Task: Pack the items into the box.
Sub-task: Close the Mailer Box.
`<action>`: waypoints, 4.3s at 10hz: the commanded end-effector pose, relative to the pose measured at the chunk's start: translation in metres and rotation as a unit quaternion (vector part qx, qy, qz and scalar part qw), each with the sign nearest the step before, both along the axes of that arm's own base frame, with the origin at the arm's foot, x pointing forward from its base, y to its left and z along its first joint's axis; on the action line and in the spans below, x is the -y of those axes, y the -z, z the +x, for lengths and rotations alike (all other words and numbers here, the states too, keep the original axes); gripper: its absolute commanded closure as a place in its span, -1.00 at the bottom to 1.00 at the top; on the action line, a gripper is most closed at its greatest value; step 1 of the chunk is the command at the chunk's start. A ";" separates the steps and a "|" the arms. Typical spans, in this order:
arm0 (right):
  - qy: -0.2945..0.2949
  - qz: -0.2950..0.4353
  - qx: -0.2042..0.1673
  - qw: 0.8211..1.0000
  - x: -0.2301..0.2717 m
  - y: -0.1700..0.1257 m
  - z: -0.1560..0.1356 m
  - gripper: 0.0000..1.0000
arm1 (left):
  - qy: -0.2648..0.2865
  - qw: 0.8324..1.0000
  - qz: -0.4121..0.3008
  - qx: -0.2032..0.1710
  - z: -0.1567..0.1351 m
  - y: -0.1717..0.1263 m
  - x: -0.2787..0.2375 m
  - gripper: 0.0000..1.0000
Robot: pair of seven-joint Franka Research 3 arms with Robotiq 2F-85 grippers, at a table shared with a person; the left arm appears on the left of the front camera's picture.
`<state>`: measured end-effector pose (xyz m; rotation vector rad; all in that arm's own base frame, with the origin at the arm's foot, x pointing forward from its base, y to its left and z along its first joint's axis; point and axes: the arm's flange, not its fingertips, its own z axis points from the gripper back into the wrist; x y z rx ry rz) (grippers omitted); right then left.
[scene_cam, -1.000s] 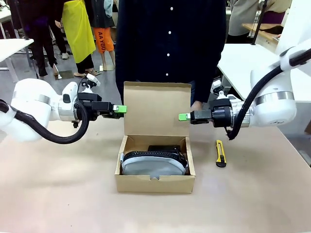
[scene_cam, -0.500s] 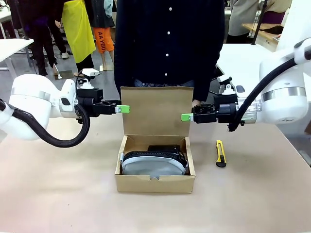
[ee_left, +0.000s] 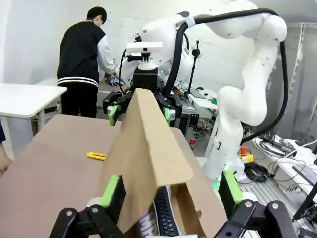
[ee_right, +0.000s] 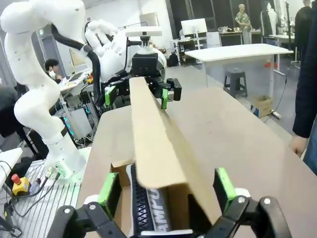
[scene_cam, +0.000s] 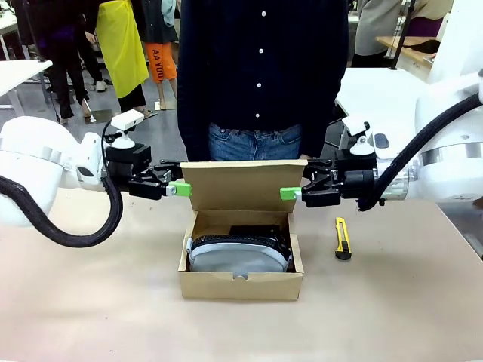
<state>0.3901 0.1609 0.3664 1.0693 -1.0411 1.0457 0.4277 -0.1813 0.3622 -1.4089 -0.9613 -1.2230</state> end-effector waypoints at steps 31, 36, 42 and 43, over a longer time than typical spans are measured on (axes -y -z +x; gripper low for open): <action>-0.101 -0.166 -0.020 0.981 -0.024 0.062 -0.059 -1.00 | 0.049 0.983 0.150 0.097 -0.043 0.054 0.053 -1.00; -0.073 -0.170 -0.024 0.982 -0.018 0.058 -0.052 -1.00 | 0.052 0.984 0.155 0.070 -0.040 0.067 0.045 -1.00; 0.023 -0.065 -0.005 0.998 0.021 -0.016 -0.057 -1.00 | -0.011 0.997 0.050 0.065 -0.052 -0.006 0.006 -1.00; 0.052 -0.038 -0.049 0.997 0.033 -0.036 -0.063 -1.00 | -0.039 0.998 0.029 0.038 -0.058 -0.025 -0.014 -1.00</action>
